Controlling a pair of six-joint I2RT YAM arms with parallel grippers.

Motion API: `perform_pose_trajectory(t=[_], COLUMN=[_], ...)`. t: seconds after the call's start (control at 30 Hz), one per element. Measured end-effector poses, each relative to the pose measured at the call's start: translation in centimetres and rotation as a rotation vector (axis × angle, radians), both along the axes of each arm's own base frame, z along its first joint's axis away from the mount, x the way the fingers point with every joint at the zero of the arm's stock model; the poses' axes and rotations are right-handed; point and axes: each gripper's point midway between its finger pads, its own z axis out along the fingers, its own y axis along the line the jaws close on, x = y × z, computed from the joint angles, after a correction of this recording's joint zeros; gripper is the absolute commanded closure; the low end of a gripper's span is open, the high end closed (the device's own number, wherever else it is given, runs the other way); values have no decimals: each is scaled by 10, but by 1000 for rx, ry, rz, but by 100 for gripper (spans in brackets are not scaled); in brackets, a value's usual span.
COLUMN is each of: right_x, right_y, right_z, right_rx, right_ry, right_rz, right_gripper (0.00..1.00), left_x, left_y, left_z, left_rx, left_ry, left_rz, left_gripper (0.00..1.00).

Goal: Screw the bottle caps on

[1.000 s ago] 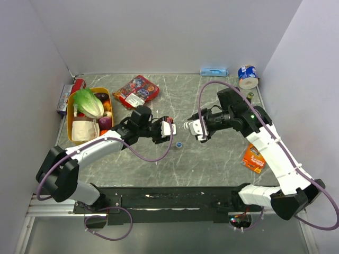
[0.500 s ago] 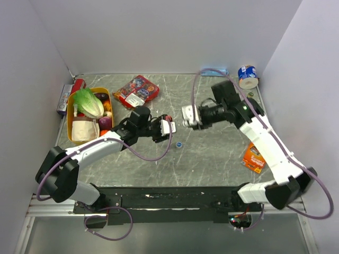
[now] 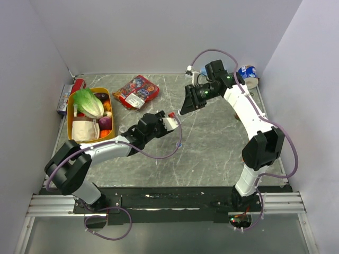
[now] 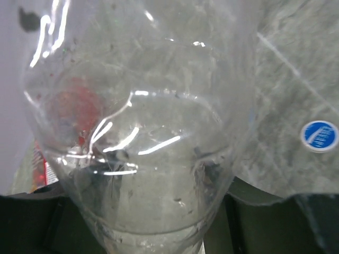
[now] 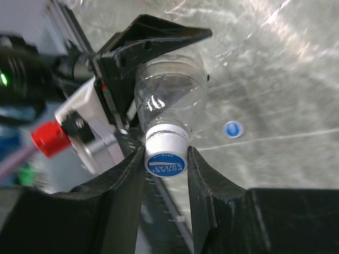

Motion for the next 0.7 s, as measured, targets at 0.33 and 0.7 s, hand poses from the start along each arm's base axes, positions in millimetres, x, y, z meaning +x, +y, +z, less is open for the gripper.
perform_pose_trajectory(t=[0.33, 0.7], right_x=[13, 4], right_y=[-13, -85], right_z=[40, 67], right_rx=[136, 79], right_ry=[124, -448], right_rz=[-126, 103], right_gripper=[31, 25], left_x=[10, -18], left_y=[-9, -30], left_z=[25, 23], left_rx=[-48, -24], left_ry=[-57, 154], left_rz=[4, -309], left_gripper=[99, 99])
